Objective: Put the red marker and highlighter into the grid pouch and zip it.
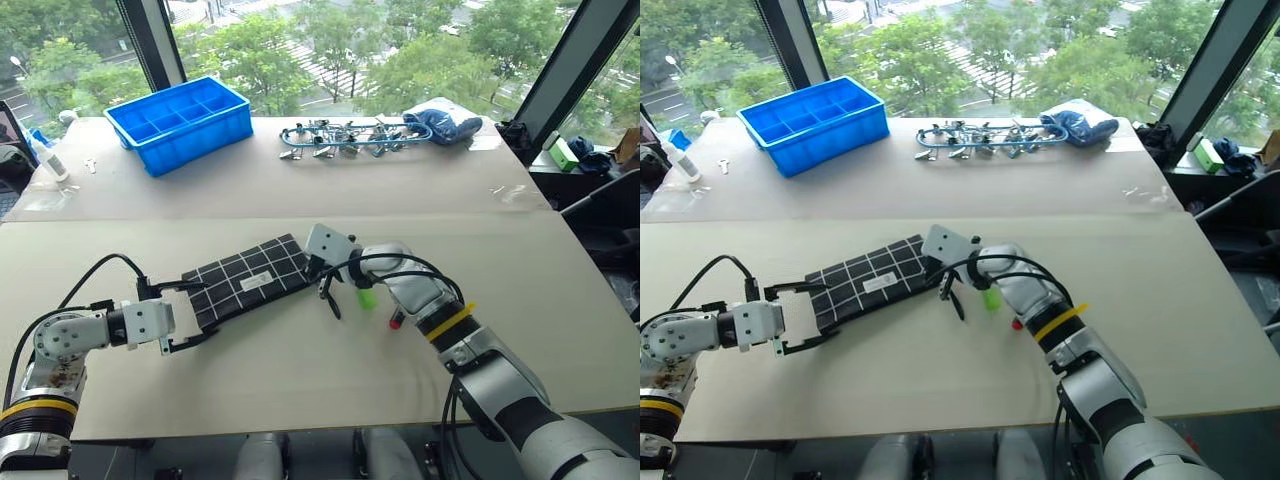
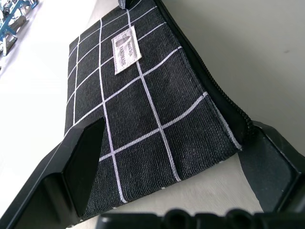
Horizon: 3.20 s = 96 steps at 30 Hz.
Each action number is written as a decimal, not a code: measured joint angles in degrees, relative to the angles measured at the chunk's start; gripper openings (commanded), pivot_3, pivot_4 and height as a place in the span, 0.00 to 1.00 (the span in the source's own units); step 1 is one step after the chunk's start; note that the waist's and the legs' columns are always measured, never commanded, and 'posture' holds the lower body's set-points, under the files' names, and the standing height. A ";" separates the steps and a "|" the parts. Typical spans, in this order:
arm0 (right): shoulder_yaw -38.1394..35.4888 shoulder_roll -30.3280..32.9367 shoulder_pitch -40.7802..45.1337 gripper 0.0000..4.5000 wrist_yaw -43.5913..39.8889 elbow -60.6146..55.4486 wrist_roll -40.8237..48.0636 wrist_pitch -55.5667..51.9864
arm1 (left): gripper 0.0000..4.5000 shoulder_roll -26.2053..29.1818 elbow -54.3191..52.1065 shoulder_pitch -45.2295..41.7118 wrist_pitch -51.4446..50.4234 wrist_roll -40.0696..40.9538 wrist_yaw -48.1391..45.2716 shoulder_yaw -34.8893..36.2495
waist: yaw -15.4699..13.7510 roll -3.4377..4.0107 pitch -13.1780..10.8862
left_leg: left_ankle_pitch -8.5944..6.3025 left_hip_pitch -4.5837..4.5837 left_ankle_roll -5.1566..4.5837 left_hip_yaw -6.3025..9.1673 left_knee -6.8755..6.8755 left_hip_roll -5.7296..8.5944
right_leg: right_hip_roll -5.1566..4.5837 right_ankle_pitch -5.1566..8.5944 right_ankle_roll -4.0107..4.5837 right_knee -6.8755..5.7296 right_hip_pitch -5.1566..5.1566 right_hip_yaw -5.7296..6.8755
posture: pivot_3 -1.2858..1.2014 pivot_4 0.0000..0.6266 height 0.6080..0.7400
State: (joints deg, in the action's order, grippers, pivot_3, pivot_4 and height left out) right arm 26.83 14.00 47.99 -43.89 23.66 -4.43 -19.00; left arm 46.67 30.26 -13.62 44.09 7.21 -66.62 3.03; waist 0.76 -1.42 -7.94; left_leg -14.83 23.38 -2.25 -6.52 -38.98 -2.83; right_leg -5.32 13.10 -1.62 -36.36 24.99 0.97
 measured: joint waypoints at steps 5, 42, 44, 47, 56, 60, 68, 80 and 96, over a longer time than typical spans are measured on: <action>-0.45 0.00 -0.71 0.01 -0.04 -0.36 -0.07 -0.03 | 1.00 -0.94 1.48 -1.13 1.99 -0.61 2.08 -1.24 | -0.10 0.01 0.01 | 0.00 -0.07 0.00 0.01 0.00 0.00 | 0.00 0.00 0.00 -0.03 -0.06 0.01 | 0.52 0.24 1.00; -23.68 1.36 4.28 0.77 4.95 -6.28 12.64 -19.80 | 0.00 -7.38 -5.17 -1.96 -21.44 10.89 4.16 -1.10 | 0.09 0.04 0.01 | 0.03 0.13 0.03 0.05 -0.01 -0.04 | 0.04 0.04 0.06 -0.44 0.12 -0.01 | 0.52 0.24 1.00; -24.58 3.86 3.16 0.77 3.87 -10.35 14.22 -22.84 | 0.00 -8.26 -7.22 -1.93 -24.48 11.72 5.51 -0.21 | 0.05 0.04 0.01 | 0.02 0.15 0.01 0.07 -0.01 -0.04 | 0.03 0.04 0.05 -0.42 0.12 0.00 | 0.52 0.24 1.00; -25.57 9.45 -1.10 0.77 2.63 -19.43 16.25 -28.24 | 0.00 -9.17 -10.50 -1.70 -30.19 13.33 7.95 0.83 | 0.04 0.03 0.02 | 0.00 0.16 -0.03 0.10 0.00 -0.03 | 0.03 0.03 0.04 -0.37 0.11 0.00 | 0.52 0.24 1.00; -16.00 4.98 -12.27 0.77 7.36 -31.08 16.46 -35.23 | 0.00 -10.97 -13.92 -2.07 -36.48 14.37 9.65 1.95 | 1.01 0.01 0.02 | 0.03 0.02 0.03 0.10 0.00 -0.03 | 0.11 0.06 0.08 -0.35 0.16 -0.14 | 0.52 0.24 1.00; -14.27 2.17 -9.91 0.77 12.17 -24.93 13.66 -32.10 | 0.00 -11.11 -14.35 -1.93 -36.88 14.37 9.59 2.04 | 0.57 0.01 0.02 | 0.03 0.03 0.03 0.08 -0.04 0.01 | 0.06 0.06 0.07 -0.35 0.14 -0.14 | 0.52 0.24 1.00; -15.18 0.00 -4.75 0.77 13.27 -16.74 12.71 -26.89 | 0.00 -12.23 -14.72 -1.72 -36.95 14.38 9.64 2.23 | 0.23 0.01 0.02 | 0.03 0.04 0.04 0.06 -0.02 -0.01 | 0.08 0.06 0.07 -0.36 0.14 -0.12 | 0.52 0.24 1.00; -13.81 -3.63 -1.13 0.49 13.45 -3.44 9.80 -18.78 | 0.00 -12.87 -16.00 -1.16 -37.06 14.38 9.70 2.30 | 0.28 0.01 0.02 | 0.04 0.06 0.05 0.06 -0.02 -0.01 | 0.08 0.06 0.07 -0.37 0.14 -0.12 | 0.52 0.24 1.00; -11.70 -3.15 -1.24 0.01 7.35 -5.44 8.65 -14.78 | 0.00 -13.29 -17.03 -0.64 -38.04 14.40 9.96 3.08 | 0.32 0.02 0.02 | 0.04 0.06 0.05 0.07 -0.01 -0.02 | 0.08 0.06 0.07 -0.38 0.15 -0.12 | 0.52 0.24 1.00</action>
State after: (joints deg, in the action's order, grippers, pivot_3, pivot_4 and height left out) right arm 15.13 10.85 46.75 -36.54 18.22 4.22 -33.77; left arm 33.38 13.23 -14.26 6.05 21.61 -56.66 6.12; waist 1.07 -1.41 -7.92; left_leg -14.79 23.44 -2.20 -6.45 -39.00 -2.85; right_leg -5.24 13.15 -1.55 -36.73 25.14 0.84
